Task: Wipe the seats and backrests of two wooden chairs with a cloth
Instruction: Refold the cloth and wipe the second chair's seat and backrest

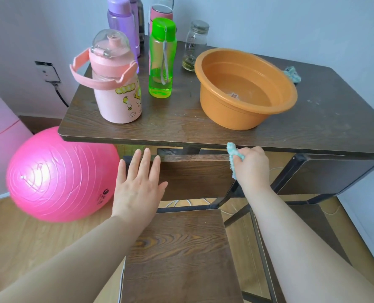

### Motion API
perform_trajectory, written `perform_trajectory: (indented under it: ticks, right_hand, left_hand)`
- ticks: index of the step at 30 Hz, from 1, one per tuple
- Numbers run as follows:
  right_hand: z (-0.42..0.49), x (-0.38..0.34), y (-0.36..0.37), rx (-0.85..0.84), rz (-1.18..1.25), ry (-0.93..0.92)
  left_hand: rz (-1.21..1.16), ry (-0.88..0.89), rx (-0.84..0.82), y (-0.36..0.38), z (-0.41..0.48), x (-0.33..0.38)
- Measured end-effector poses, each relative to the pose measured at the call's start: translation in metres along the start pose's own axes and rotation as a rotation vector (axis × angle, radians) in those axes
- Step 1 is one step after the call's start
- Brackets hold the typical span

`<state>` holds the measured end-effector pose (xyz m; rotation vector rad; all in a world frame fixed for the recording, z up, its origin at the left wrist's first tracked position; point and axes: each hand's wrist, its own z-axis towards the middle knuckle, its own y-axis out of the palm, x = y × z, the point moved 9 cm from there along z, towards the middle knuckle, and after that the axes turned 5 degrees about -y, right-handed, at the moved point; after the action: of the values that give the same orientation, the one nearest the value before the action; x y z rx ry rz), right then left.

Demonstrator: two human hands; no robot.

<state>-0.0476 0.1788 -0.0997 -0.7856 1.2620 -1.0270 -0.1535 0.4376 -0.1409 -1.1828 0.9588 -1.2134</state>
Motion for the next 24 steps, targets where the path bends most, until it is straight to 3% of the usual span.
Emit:
perform_trajectory:
  ticks: [6, 17, 24]
  right_hand:
    - [-0.016, -0.067, 0.027, -0.074, 0.005, -0.123]
    - [-0.040, -0.128, 0.050, -0.029, 0.046, -0.111]
    - [-0.065, -0.186, 0.072, -0.024, 0.149, -0.276]
  left_hand:
    - [0.019, -0.069, -0.040, 0.001, 0.000, -0.020]
    - [0.044, -0.175, -0.119, 0.010, -0.017, -0.076]
    - [0.002, -0.230, -0.174, 0.029, -0.032, -0.084]
